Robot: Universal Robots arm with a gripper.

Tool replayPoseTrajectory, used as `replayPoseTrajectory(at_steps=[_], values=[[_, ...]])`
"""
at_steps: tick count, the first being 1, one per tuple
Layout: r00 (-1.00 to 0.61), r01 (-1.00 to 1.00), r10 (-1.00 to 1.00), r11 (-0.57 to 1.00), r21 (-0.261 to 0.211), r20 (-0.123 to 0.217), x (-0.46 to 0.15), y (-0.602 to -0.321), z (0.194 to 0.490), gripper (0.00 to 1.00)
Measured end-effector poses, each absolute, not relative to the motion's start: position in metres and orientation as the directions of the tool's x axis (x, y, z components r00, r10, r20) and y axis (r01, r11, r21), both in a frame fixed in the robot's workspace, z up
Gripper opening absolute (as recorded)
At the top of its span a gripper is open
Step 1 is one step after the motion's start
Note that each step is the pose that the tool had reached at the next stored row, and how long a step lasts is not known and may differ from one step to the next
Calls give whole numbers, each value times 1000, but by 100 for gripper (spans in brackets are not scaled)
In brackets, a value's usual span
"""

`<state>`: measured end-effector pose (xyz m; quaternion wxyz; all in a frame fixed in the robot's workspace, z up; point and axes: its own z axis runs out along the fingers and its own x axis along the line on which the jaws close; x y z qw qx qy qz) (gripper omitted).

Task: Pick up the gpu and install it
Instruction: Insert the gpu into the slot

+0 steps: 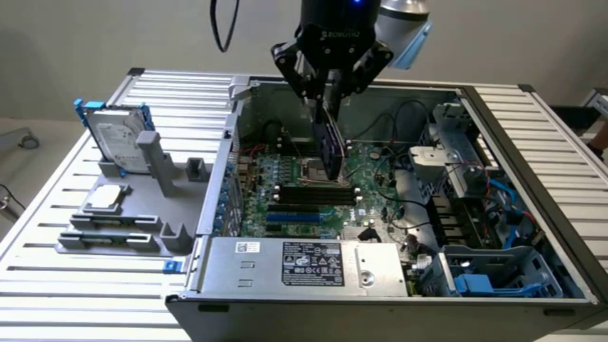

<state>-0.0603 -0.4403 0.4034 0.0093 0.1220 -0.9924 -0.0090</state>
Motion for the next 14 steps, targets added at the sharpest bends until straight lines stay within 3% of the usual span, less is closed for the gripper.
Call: replayPoseTrajectory(at_steps=[14], values=[[-883,-470,-470,883,21,16,-60,-440,410,26]])
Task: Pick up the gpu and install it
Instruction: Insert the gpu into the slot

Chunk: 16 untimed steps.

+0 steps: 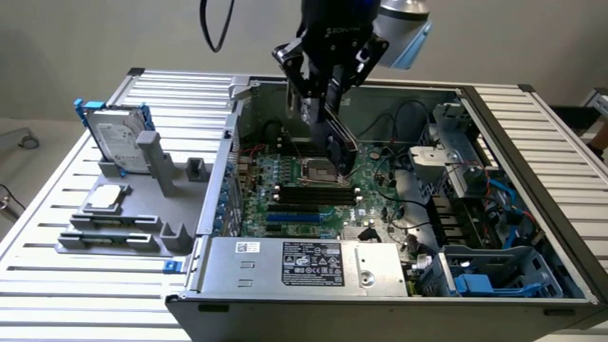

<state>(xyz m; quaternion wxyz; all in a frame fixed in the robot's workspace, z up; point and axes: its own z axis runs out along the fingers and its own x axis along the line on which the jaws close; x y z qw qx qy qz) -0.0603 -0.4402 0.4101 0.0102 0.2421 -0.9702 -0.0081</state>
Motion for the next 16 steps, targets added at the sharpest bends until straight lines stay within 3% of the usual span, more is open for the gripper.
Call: replayPoseTrajectory(at_steps=[16], values=[[-711,-703,-703,711,8,1,-60,-440,402,26]])
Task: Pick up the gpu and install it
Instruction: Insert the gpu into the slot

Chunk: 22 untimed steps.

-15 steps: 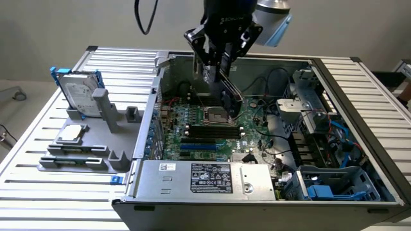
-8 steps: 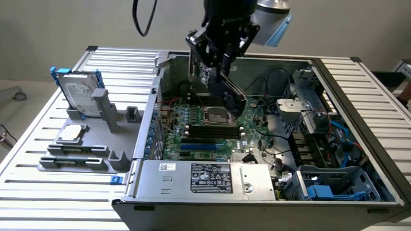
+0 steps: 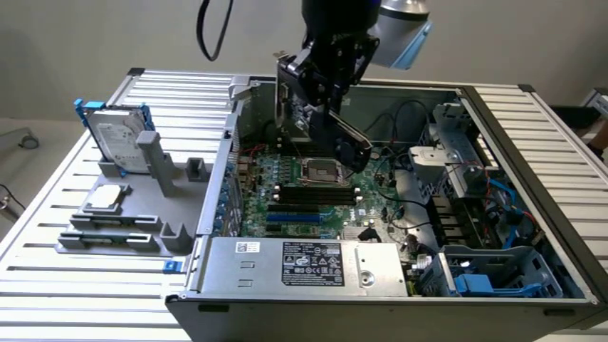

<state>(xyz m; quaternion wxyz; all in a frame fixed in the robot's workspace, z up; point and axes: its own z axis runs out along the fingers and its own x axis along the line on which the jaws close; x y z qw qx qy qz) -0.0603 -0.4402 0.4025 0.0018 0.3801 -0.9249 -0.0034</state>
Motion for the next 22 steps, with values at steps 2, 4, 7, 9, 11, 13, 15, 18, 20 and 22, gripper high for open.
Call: replayPoseTrajectory(at_steps=[2,4,7,9,11,13,15,18,20,22], values=[[-684,-729,-729,684,7,-1,-60,-440,400,26],[-658,-753,-753,658,6,-1,-60,-440,398,26],[-616,-788,-788,616,6,-1,-60,-440,394,26],[-586,-810,-810,586,6,-1,-60,-440,391,26],[-557,-831,-831,557,6,-1,-60,-440,388,26],[-526,-850,-850,526,6,-1,-60,-440,386,26],[-495,-869,-869,495,6,-1,-60,-440,383,26],[-448,-894,-894,448,6,-1,-60,-440,380,26],[-415,-910,-910,415,6,-1,-60,-440,377,26],[-381,-925,-925,381,6,-1,-60,-440,375,26]])
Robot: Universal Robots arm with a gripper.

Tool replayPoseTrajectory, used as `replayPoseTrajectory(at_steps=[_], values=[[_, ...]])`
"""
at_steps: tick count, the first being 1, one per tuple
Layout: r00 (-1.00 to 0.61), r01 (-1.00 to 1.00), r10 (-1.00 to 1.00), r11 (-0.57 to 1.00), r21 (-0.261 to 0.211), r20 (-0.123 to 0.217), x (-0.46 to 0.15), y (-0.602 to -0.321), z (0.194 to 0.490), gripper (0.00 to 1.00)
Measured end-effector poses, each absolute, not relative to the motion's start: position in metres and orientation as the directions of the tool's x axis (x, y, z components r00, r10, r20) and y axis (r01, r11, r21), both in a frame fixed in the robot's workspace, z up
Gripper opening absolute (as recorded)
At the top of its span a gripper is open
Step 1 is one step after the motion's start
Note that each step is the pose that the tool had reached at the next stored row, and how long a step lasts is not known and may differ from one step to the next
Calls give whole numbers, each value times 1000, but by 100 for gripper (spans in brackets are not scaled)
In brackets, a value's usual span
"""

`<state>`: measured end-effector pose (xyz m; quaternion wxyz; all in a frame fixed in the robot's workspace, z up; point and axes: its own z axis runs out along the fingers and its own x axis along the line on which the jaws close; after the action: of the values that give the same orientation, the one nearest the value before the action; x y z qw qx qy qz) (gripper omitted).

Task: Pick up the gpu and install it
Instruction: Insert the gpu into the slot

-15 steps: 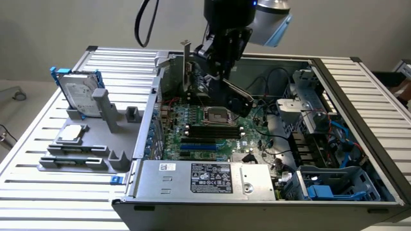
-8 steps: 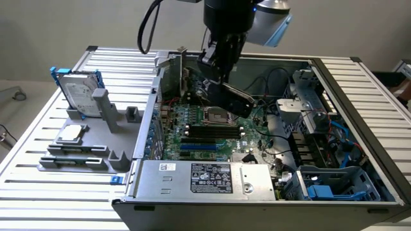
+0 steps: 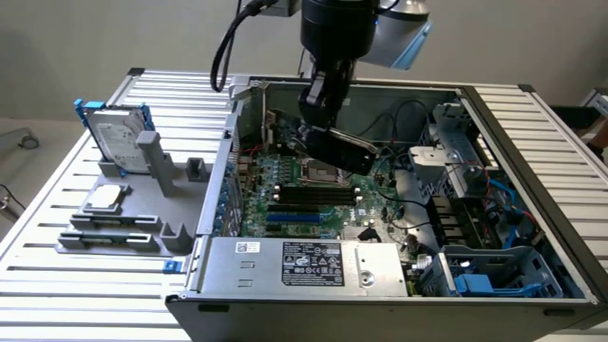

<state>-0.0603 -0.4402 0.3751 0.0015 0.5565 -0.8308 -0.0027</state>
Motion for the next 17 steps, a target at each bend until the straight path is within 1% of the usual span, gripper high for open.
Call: replayPoseTrajectory(at_steps=[17], values=[[-86,-996,-996,86,9,0,-60,-440,357,26]])
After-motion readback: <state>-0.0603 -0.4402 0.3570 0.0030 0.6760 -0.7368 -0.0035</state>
